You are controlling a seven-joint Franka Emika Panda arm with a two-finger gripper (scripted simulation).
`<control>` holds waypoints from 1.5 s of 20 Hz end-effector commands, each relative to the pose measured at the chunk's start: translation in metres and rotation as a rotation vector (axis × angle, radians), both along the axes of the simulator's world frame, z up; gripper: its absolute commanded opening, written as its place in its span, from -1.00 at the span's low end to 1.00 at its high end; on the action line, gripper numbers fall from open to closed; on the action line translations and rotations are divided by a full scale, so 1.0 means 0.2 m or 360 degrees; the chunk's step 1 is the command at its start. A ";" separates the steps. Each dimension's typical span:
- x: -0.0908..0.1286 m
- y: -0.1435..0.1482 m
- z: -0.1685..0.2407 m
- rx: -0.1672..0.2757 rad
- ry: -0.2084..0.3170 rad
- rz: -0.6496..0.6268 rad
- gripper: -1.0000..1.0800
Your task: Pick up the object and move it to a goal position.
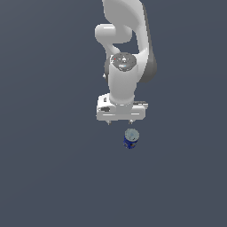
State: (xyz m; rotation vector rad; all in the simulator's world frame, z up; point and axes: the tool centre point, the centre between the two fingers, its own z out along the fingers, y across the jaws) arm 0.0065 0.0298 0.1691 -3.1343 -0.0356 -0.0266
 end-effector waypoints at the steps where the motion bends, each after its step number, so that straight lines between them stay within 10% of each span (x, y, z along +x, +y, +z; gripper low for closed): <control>1: 0.01 0.02 -0.01 0.0000 0.0002 -0.0016 0.92; 30: 0.12 0.31 -0.25 -0.0008 0.0028 -0.0321 0.92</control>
